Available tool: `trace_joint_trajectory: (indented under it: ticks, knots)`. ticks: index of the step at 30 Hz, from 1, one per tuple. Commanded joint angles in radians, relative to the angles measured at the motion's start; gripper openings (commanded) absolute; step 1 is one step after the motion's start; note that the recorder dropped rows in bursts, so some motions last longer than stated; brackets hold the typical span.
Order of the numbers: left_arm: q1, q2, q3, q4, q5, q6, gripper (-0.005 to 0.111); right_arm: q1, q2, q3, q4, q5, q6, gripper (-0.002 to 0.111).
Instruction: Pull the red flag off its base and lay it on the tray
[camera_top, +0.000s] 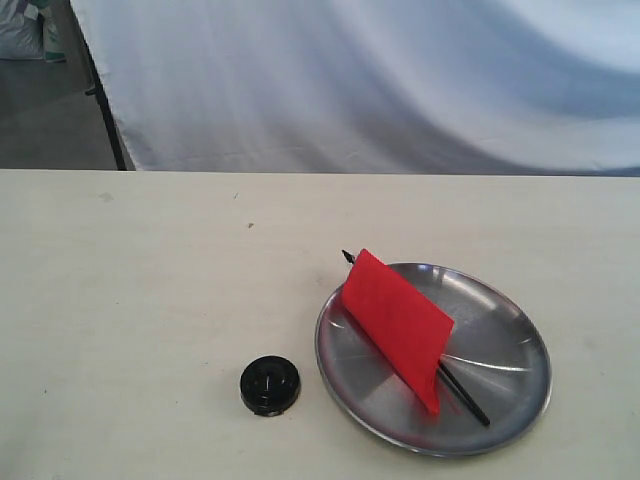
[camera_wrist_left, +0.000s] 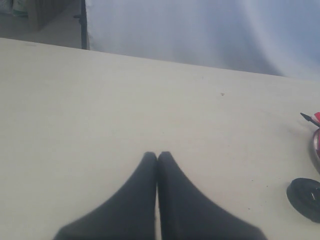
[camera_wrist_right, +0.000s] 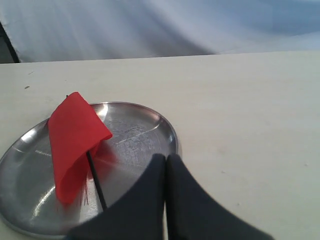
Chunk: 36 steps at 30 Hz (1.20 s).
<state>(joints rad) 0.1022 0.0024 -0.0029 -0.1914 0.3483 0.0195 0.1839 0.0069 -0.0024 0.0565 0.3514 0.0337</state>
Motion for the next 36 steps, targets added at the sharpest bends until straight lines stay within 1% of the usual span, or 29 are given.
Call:
trace_joint_trajectory:
  ticks: [1,15,20,26,33,36]
  knots:
    - [0.001,-0.002,0.003,0.003,-0.001,0.006,0.000,-0.033,-0.007,0.002,-0.001,-0.002,0.005,0.000]
    - [0.001,-0.002,0.003,0.003,-0.001,0.006,0.000,-0.035,-0.007,0.002,-0.001,-0.002,0.005,0.000]
    - [0.001,-0.002,0.003,0.003,-0.001,0.006,0.000,-0.017,-0.007,0.002,-0.001,-0.002,0.005,0.000]
    - [0.001,-0.002,0.003,0.003,-0.001,0.006,0.000,-0.017,-0.007,0.002,-0.001,-0.002,0.005,0.000]
    - [0.001,-0.002,0.003,0.003,-0.001,0.006,0.000,0.030,-0.007,0.002,-0.001,-0.002,0.003,0.000]
    - [0.001,-0.002,0.003,0.003,-0.001,0.006,0.000,0.031,-0.007,0.002,-0.001,-0.002,0.003,0.000]
